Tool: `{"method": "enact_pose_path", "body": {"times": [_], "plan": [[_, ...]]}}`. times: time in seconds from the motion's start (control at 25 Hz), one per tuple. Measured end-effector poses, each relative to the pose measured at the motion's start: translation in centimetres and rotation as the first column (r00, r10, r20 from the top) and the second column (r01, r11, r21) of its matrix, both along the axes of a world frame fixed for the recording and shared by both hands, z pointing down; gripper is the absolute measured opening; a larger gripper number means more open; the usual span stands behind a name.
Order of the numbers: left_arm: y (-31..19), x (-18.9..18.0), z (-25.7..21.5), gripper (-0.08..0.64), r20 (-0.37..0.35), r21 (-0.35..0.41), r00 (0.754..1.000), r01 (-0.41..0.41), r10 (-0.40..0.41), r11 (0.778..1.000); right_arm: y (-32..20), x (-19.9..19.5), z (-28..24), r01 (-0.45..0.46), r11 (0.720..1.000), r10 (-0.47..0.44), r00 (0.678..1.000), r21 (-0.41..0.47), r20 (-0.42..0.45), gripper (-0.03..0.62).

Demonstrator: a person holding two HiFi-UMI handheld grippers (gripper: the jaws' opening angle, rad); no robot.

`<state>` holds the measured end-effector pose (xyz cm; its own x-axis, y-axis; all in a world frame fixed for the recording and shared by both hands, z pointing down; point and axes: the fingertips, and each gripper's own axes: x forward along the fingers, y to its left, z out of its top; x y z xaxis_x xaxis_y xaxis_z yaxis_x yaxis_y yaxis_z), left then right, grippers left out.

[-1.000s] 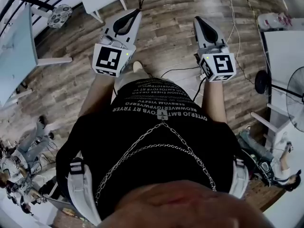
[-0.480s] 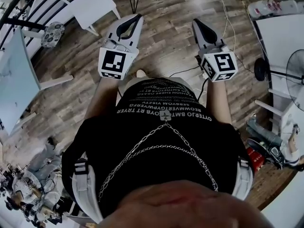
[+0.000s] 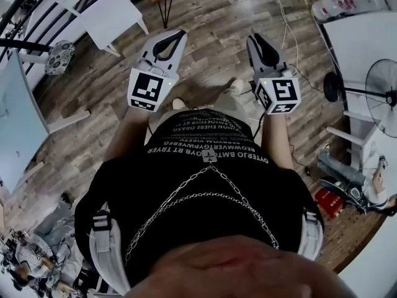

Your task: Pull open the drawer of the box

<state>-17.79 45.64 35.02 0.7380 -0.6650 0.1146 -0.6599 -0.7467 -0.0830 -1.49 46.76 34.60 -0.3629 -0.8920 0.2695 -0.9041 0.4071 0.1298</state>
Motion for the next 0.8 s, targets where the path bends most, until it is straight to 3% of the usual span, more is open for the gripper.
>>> {"method": "enact_pose_path", "body": {"times": [0.4,0.56,0.8], "plan": [[-4.9,4.3,1.0,0.005,0.003,-0.059,1.000,0.016,-0.016,0.998,-4.1,5.0,1.1,-0.002,1.000,0.003,1.000,-0.029,0.018,0.100],[-7.1,6.9,-0.3,0.005,0.020,-0.023,1.000,0.016,-0.015,1.000,-7.7,7.7,1.7,0.011,0.999,-0.009,0.999,-0.037,0.046,0.099],[-12.5,7.6,-0.6,0.005,0.006,-0.030,0.996,0.084,-0.084,0.996,-12.9,8.0,2.0,0.076,0.997,-0.073,0.995,-0.034,0.068,0.100]]}}
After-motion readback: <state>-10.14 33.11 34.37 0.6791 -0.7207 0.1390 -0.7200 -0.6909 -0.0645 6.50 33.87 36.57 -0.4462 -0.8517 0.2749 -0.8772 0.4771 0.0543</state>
